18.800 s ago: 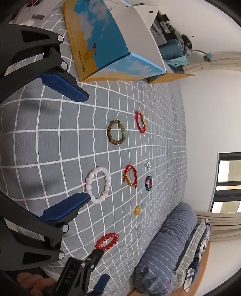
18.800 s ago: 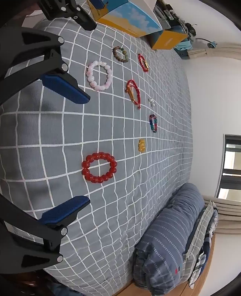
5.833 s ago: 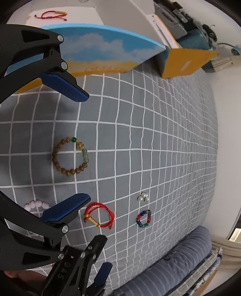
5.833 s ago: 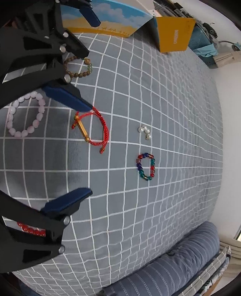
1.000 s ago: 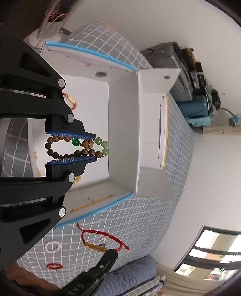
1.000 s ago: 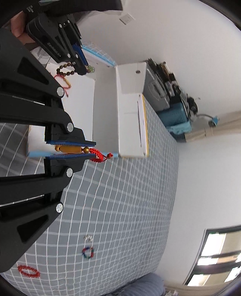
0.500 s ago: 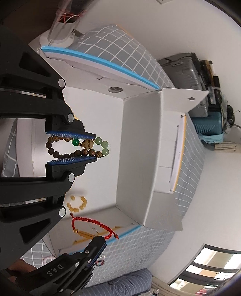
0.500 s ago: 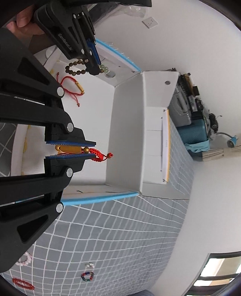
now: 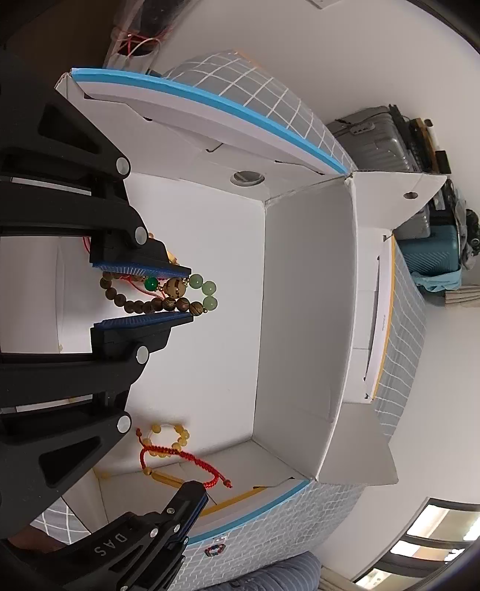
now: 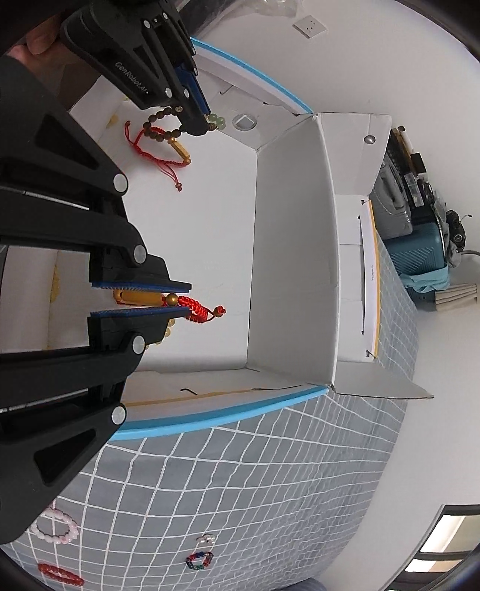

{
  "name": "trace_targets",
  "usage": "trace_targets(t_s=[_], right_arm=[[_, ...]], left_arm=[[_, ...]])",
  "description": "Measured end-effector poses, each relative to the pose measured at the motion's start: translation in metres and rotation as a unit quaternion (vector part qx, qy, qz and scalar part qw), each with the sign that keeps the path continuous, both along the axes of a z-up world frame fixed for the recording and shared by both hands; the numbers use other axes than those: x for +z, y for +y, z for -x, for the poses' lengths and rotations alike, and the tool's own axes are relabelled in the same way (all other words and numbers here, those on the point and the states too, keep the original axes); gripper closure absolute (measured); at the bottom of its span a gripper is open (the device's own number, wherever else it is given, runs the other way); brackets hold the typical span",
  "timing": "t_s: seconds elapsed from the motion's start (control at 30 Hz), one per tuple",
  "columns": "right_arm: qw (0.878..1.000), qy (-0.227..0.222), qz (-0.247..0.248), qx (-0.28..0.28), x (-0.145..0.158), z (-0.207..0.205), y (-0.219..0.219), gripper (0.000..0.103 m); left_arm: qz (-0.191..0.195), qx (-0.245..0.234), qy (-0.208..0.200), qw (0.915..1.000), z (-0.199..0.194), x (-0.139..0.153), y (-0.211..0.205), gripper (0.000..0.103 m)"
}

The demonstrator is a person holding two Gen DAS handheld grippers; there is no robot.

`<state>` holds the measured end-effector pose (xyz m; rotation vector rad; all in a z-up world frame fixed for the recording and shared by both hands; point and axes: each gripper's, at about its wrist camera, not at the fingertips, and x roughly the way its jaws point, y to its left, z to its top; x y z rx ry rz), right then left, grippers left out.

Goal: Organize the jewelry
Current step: 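Open both tools to release the bracelets into the box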

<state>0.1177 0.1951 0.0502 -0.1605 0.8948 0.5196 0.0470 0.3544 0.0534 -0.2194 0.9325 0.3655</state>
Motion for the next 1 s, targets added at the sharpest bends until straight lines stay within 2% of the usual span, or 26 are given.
trace_targets(t_s=[0.13, 0.2, 0.23, 0.33, 0.37, 0.43, 0.53, 0.77, 0.83, 0.9, 1.0], right_arm=[[1.000, 0.001, -0.011, 0.006, 0.003, 0.003, -0.001, 0.092], [1.000, -0.001, -0.017, 0.011, 0.006, 0.006, -0.001, 0.074], [1.000, -0.010, -0.019, 0.010, 0.008, 0.008, -0.002, 0.063], [1.000, -0.025, -0.018, 0.008, 0.015, 0.012, -0.003, 0.054], [0.999, -0.026, -0.018, 0.008, 0.016, 0.012, -0.003, 0.047], [0.999, -0.035, -0.021, 0.005, 0.020, 0.015, -0.005, 0.039], [0.999, -0.043, -0.022, 0.001, 0.025, 0.017, -0.008, 0.029], [0.998, -0.054, -0.028, -0.010, 0.035, 0.019, -0.017, 0.017], [0.998, -0.059, -0.023, -0.019, 0.037, 0.020, -0.021, 0.015], [0.997, -0.065, -0.020, -0.027, 0.041, 0.021, -0.030, 0.013], [0.997, -0.065, -0.031, -0.042, 0.047, 0.022, -0.047, 0.011]], left_arm=[[-0.001, 0.003, 0.005, 1.0000, -0.001, 0.000, 0.001, 0.081], [-0.007, 0.006, 0.006, 0.9999, 0.000, 0.001, 0.000, 0.080], [-0.008, 0.009, 0.007, 0.9999, 0.000, 0.002, 0.000, 0.075], [-0.005, 0.014, -0.001, 0.9999, 0.003, 0.006, 0.001, 0.062], [-0.007, 0.015, -0.004, 0.9999, 0.004, 0.007, 0.001, 0.060], [-0.011, 0.017, -0.010, 0.9997, 0.007, 0.010, 0.001, 0.046], [-0.018, 0.021, -0.018, 0.9995, 0.009, 0.015, 0.000, 0.033], [-0.024, 0.028, -0.035, 0.9987, 0.015, 0.025, 0.000, 0.016], [-0.014, 0.034, -0.040, 0.9985, 0.018, 0.029, 0.002, 0.010], [-0.011, 0.037, -0.048, 0.9981, 0.020, 0.034, 0.003, 0.006], [-0.019, 0.037, -0.052, 0.9978, 0.025, 0.041, -0.005, 0.006]])
